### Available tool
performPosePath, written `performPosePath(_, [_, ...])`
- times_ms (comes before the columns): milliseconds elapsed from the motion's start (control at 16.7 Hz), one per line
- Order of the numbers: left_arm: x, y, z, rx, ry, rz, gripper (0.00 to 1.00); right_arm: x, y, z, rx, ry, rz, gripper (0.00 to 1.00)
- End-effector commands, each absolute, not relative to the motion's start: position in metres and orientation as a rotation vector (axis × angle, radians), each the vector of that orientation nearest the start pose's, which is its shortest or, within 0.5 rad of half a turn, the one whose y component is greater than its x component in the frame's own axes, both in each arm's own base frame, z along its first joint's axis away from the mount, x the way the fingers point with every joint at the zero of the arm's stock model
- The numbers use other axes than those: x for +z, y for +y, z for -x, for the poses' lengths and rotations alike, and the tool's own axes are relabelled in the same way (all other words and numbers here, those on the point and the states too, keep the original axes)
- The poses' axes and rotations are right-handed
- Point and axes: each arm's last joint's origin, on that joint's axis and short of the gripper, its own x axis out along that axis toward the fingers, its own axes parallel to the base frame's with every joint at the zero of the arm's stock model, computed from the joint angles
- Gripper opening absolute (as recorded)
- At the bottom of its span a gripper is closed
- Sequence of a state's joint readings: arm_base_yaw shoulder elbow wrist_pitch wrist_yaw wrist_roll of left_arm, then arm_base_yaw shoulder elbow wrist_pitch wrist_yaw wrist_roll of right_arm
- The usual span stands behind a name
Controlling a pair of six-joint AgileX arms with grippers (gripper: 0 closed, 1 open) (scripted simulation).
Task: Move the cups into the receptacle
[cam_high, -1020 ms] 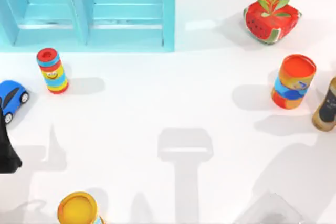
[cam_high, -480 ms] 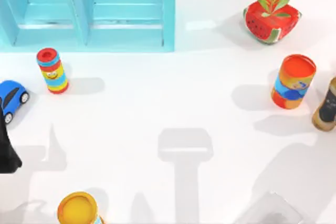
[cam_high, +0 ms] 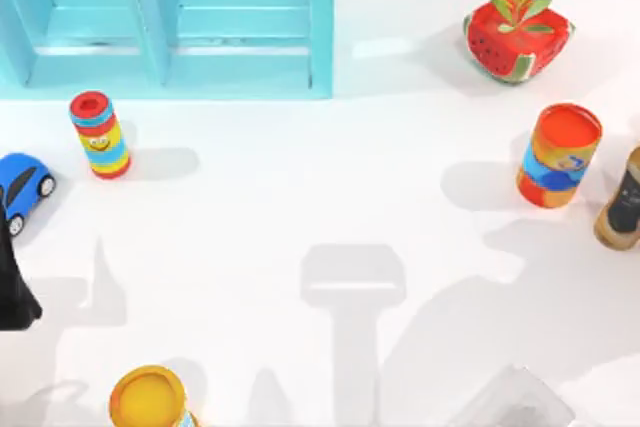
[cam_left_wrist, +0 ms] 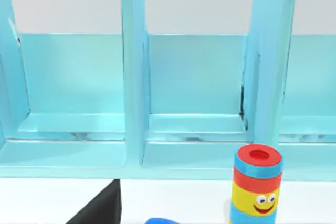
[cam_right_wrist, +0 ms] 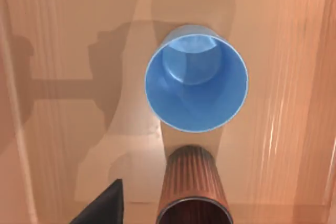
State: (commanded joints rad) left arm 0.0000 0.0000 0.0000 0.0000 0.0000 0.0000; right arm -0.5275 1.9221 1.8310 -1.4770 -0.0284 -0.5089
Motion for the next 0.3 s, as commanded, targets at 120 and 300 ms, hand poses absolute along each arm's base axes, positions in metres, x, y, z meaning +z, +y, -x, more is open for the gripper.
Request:
performPosePath(120, [0.16, -0.001, -0.106, 0.0, 0.0, 0.0, 1.0, 0.305, -0.178, -0.317, 0.012, 1.557, -0.031, 1.0])
performPosePath(300, [0.16, -0.001, -0.106, 0.0, 0.0, 0.0, 1.0, 0.314, -0.176, -0.315, 0.012, 1.559, -0.031, 1.0])
